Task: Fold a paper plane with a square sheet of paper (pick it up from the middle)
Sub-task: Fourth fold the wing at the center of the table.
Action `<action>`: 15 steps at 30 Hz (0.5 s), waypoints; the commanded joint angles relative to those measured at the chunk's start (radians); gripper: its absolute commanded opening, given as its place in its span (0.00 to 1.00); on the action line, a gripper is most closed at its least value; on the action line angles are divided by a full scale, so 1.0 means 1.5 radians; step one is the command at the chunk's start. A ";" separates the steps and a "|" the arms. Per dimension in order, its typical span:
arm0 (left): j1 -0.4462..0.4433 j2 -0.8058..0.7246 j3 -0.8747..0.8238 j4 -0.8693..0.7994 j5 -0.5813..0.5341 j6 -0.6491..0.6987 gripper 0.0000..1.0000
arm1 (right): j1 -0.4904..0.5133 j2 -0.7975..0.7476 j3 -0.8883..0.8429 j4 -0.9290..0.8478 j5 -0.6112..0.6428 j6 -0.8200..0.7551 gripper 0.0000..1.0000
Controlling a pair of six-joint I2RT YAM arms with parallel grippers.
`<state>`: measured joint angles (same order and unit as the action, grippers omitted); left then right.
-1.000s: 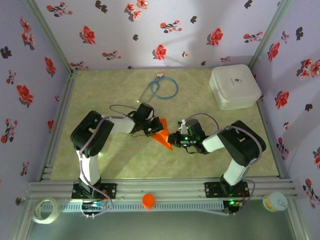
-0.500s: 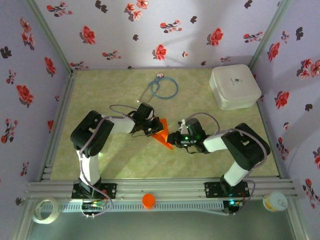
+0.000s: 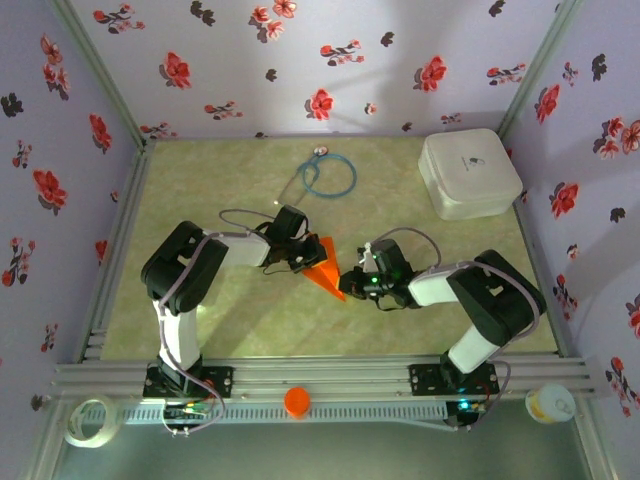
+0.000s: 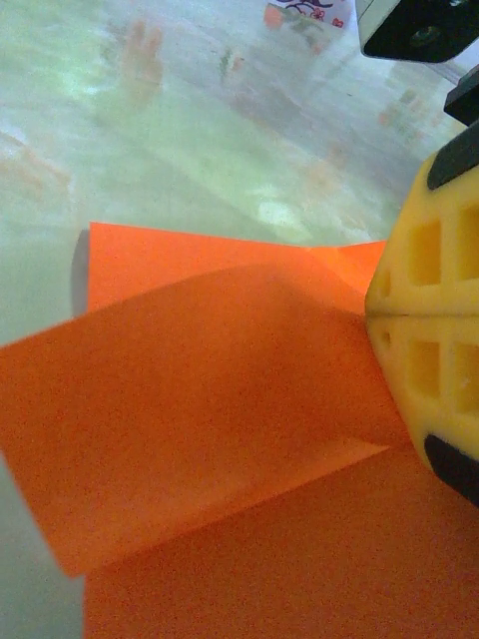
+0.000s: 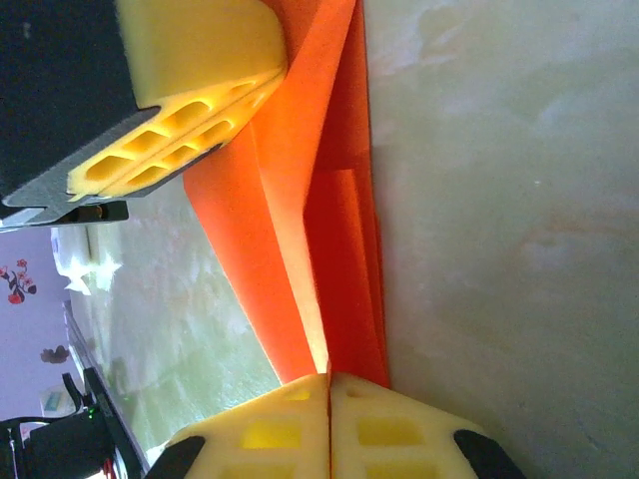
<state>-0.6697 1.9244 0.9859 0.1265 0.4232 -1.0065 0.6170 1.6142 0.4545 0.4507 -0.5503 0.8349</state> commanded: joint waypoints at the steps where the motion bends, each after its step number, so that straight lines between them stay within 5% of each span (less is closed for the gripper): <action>1: 0.004 0.011 -0.016 -0.018 -0.008 0.014 0.00 | 0.009 0.021 -0.028 -0.054 -0.007 0.005 0.10; 8: 0.006 0.007 -0.021 -0.014 -0.008 0.013 0.00 | 0.009 -0.006 -0.030 -0.080 -0.014 0.003 0.18; 15: 0.009 0.005 -0.026 -0.007 -0.008 0.009 0.00 | 0.009 -0.004 -0.036 -0.094 -0.012 -0.001 0.09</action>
<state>-0.6666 1.9244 0.9730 0.1528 0.4301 -1.0069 0.6182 1.6024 0.4419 0.4500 -0.5545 0.8375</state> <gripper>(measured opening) 0.047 0.096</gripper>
